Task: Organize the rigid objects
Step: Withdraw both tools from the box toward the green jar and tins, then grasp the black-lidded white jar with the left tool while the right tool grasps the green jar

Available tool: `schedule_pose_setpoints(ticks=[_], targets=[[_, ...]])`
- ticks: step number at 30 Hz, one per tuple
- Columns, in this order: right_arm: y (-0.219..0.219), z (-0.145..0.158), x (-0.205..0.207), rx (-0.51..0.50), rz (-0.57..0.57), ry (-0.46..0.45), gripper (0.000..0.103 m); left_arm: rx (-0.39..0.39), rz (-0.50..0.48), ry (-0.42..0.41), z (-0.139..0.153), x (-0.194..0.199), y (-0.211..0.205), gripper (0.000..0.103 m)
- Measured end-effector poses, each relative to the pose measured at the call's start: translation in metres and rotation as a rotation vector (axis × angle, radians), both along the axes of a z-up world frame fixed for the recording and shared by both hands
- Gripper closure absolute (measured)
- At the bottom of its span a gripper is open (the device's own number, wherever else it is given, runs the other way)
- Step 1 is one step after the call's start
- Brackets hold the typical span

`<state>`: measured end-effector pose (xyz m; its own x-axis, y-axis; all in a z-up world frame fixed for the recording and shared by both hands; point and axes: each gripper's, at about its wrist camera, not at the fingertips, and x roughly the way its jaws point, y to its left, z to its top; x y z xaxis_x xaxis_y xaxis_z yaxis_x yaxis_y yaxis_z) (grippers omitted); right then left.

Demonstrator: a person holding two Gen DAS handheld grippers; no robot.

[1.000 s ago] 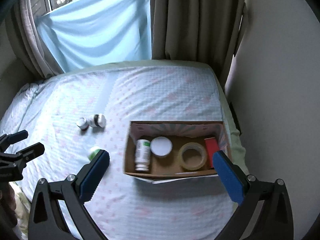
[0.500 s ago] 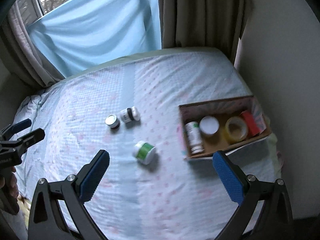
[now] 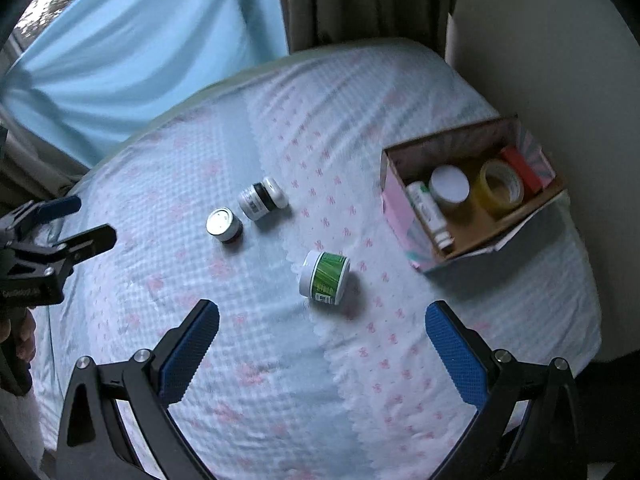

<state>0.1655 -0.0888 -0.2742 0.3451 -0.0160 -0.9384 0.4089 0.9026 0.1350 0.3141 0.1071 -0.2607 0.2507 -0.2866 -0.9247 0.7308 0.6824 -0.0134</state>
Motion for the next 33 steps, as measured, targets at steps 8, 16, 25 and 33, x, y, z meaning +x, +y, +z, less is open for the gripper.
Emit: schedule_pose_setpoints(ticks=[8, 16, 25, 33], targets=[[-0.003, -0.074, 0.034, 0.059, -0.126, 0.109, 0.0, 0.103, -0.134, 0.087, -0.075, 0.051, -0.058, 0.0], [-0.012, -0.143, 0.065, 0.091, -0.205, 0.2, 0.0, 0.22, -0.269, 0.148, -0.156, 0.082, -0.11, 0.006], [-0.026, -0.205, 0.079, 0.132, -0.265, 0.331, 0.005, 0.301, -0.312, 0.228, -0.221, 0.113, -0.136, 0.017], [-0.027, -0.226, 0.09, 0.173, -0.262, 0.361, 0.011, 0.348, -0.356, 0.283, -0.251, 0.118, -0.148, 0.045]])
